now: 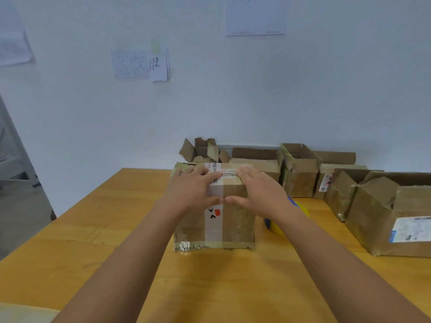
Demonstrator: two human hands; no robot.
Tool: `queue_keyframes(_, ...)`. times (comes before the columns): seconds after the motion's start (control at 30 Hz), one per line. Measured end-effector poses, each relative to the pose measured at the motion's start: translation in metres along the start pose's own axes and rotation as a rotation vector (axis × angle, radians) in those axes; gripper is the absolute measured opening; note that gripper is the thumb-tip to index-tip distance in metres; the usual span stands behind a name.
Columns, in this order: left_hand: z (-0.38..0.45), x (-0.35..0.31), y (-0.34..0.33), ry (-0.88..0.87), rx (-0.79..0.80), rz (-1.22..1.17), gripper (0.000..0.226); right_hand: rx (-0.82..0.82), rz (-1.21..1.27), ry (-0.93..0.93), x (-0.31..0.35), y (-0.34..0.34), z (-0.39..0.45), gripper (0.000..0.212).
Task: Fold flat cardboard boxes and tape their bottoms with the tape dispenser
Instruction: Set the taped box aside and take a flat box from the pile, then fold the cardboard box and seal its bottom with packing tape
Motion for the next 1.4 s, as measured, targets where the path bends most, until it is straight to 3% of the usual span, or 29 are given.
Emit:
queue_keyframes(0.1, 0.001, 0.0, 0.001, 0.004, -0.015, -0.01, 0.077, 0.015, 0.387, -0.078, -0.019, 0.0, -0.001, 0.077)
queue_keyframes(0.17, 0.0, -0.003, 0.0, -0.022, -0.022, -0.052, 0.078, -0.188, 0.681, -0.271, -0.057, 0.005, -0.012, 0.062)
queue_keyframes(0.2, 0.0, -0.003, 0.0, -0.024, -0.037, -0.074, 0.079, -0.287, 0.688, -0.388, -0.08, 0.005, -0.021, 0.051)
queue_keyframes(0.23, 0.001, -0.003, 0.0, -0.018, -0.053, -0.092, 0.08, -0.28, 0.606, -0.499, -0.097, -0.004, -0.032, 0.042)
queue_keyframes(0.3, 0.003, -0.003, 0.001, 0.002, -0.07, -0.094, 0.085, 0.008, 0.32, -0.607, -0.112, -0.045, -0.05, 0.04)
queue_keyframes(0.33, 0.004, -0.003, 0.0, 0.015, -0.071, -0.085, 0.086, 0.161, 0.197, -0.596, -0.111, -0.066, -0.056, 0.043)
queue_keyframes(0.4, 0.005, -0.003, -0.001, 0.029, -0.07, -0.076, 0.084, 0.279, 0.06, -0.523, -0.1, -0.093, -0.062, 0.049)
queue_keyframes(0.6, 0.004, -0.003, -0.004, 0.04, -0.052, -0.09, 0.082, 0.188, -0.002, -0.501, -0.091, -0.099, -0.054, 0.055)
queue_keyframes(0.7, 0.006, -0.002, -0.005, 0.041, -0.033, -0.091, 0.083, 0.025, 0.238, -0.529, -0.1, -0.081, -0.055, 0.057)
queue_keyframes(0.83, 0.007, -0.004, -0.005, 0.038, -0.051, -0.088, 0.083, -0.282, 0.786, -0.613, -0.119, -0.055, -0.068, 0.045)
queue_keyframes(1.0, 0.005, -0.003, -0.003, 0.049, -0.04, -0.08, 0.082, -0.32, 1.131, -0.702, -0.12, -0.062, -0.078, 0.037)
queue_keyframes(1.2, 0.004, -0.003, -0.002, 0.056, -0.028, -0.088, 0.082, -0.23, 0.975, -0.734, -0.119, -0.062, -0.082, 0.035)
queue_keyframes(1.3, 0.004, -0.003, -0.002, 0.056, -0.028, -0.078, 0.082, -0.202, 0.892, -0.724, -0.116, -0.062, -0.08, 0.02)
queue_keyframes(1.4, 0.003, -0.005, -0.001, 0.048, -0.028, -0.089, 0.086, -0.172, 0.826, -0.749, -0.107, -0.066, -0.079, 0.034)
Point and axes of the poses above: each hand's wrist, its own z-axis towards the middle knuckle, its own y-axis out of the back of the hand, x = y × z, the point moved 7 cm from there along z, towards the middle knuckle, and after that the axes turned 2 degrees about -x, right-handed, at the moved point
